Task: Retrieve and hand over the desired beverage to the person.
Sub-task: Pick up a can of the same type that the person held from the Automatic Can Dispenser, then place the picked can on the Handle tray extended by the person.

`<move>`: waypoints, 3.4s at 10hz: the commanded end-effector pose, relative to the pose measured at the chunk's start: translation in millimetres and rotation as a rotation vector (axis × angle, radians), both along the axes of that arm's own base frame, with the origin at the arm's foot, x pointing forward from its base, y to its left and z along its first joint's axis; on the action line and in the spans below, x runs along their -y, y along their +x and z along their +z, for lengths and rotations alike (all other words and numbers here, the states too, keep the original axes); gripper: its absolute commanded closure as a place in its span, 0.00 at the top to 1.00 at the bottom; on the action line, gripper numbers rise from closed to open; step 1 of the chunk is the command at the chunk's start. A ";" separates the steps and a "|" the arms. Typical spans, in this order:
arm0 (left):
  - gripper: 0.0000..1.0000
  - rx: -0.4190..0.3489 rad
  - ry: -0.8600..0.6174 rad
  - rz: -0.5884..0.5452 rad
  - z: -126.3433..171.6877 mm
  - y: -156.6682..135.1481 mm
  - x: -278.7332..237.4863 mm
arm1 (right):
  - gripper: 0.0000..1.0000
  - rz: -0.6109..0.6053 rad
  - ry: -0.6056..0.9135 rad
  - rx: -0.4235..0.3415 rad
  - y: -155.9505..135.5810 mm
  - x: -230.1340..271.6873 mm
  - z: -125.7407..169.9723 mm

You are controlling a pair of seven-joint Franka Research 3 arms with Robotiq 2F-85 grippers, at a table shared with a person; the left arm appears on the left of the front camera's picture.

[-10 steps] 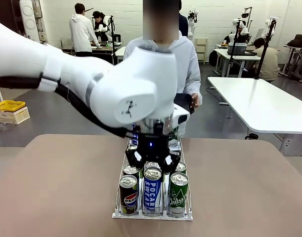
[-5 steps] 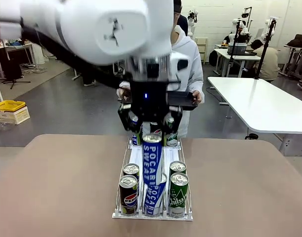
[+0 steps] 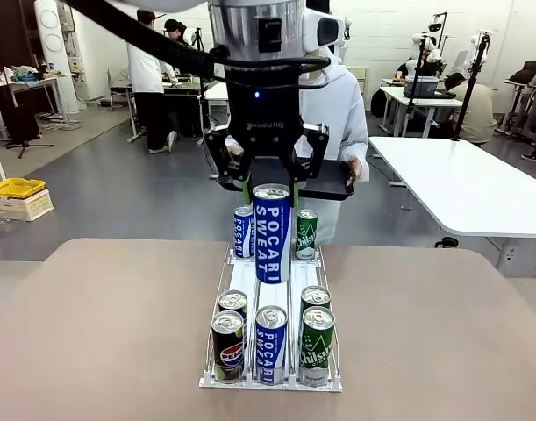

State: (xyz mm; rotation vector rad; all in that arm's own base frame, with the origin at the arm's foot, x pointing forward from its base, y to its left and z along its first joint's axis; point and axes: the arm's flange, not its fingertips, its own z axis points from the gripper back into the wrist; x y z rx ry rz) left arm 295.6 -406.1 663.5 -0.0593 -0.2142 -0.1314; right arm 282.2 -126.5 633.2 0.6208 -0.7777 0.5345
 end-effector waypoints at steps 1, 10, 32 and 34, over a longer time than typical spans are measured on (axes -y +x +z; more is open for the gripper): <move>0.00 0.016 0.043 0.038 19.2 16.6 13.6 | 1.00 0.019 0.024 0.014 2.8 -0.4 2.4; 0.00 0.011 0.027 0.017 10.7 16.7 2.6 | 1.00 0.019 0.024 0.014 2.8 -0.4 2.4; 0.58 0.005 0.037 0.011 9.0 21.4 7.2 | 1.00 0.019 0.024 0.014 2.8 -0.4 2.4; 0.58 0.021 0.027 -0.058 23.2 33.0 9.2 | 1.00 0.019 0.024 0.014 2.8 -0.4 2.4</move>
